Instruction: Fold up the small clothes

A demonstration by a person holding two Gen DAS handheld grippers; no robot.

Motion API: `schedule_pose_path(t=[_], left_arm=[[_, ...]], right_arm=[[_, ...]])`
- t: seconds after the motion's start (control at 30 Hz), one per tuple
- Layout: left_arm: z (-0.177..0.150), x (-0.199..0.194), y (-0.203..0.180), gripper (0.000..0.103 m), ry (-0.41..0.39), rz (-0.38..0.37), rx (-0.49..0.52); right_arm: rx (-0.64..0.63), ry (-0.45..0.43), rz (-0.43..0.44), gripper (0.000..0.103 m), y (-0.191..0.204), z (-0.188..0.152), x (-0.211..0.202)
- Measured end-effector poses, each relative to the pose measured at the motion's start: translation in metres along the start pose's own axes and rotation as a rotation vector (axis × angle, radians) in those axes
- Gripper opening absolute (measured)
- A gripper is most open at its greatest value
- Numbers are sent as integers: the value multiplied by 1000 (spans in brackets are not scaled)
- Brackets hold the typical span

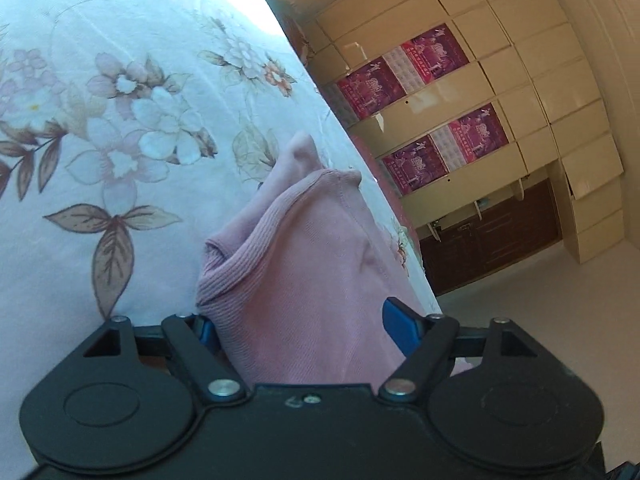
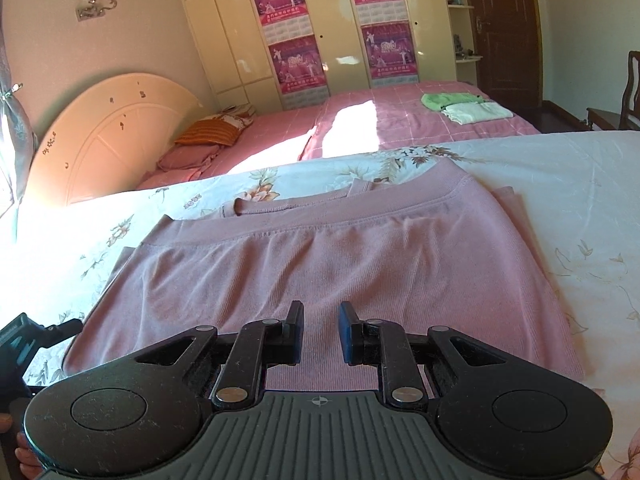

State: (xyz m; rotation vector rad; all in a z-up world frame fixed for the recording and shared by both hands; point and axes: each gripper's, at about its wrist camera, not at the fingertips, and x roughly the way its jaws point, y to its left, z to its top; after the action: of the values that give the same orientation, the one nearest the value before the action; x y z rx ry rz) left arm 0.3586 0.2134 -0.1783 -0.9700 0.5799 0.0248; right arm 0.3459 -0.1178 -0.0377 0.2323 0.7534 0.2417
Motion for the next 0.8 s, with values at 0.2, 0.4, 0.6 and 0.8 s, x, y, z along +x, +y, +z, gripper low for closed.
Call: schedule_pose_path(t=[0.2, 0.4, 0.6, 0.8], left_arm=[[0, 3, 5, 58, -58, 1, -77], [12, 23, 5, 22, -8, 63, -129], [12, 11, 7, 10, -23, 38, -105], [5, 12, 26, 10, -45, 26, -132]], right_arm=[[-48, 32, 15, 2, 25, 3, 23], [-70, 73, 32, 2, 41, 0, 56], [-79, 61, 43, 2, 42, 4, 59], [-107, 168, 49, 2, 29, -1, 92]])
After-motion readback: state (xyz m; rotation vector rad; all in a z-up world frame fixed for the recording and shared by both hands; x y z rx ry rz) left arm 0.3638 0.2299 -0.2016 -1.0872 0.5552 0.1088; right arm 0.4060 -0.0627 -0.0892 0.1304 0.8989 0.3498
